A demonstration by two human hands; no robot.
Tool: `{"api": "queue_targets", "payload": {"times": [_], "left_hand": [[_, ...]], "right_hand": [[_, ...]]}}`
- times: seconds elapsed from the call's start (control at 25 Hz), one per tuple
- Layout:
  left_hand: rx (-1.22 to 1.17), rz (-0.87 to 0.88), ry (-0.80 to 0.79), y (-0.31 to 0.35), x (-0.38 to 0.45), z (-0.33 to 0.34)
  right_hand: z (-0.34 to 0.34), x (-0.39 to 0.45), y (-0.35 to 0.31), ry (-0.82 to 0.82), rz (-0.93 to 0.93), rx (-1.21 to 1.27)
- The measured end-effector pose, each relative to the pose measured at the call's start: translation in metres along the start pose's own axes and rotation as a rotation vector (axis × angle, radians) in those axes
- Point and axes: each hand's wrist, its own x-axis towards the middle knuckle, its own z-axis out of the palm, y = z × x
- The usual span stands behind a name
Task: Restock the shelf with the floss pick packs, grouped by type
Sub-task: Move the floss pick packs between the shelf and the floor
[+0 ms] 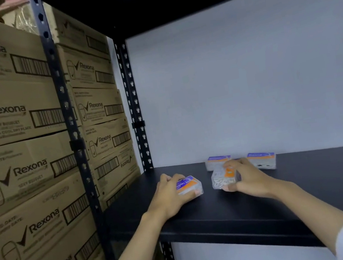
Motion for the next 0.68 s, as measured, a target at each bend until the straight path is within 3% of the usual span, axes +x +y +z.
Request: {"api": "queue_targets", "payload": {"times": [0.24, 0.4, 0.52, 0.68], "left_hand": [[-0.115, 0.082, -0.012, 0.070, -0.028, 0.045], [-0.164, 0.083, 0.031, 0.083, -0.033, 0.064], [-0.153, 0.070, 0.038, 0.080, -0.030, 0.064], [-0.149, 0.083, 0.034, 0.080, -0.031, 0.063]], "right_hand": [[-0.047, -0.082, 0.027, 0.006, 0.089, 0.010], [-0.060, -0.110, 0.033, -0.031, 0.107, 0.014], [-0.053, -0.113, 0.030, 0.102, 0.158, 0.091], [-0.024, -0.108, 0.026, 0.225, 0.184, -0.042]]}}
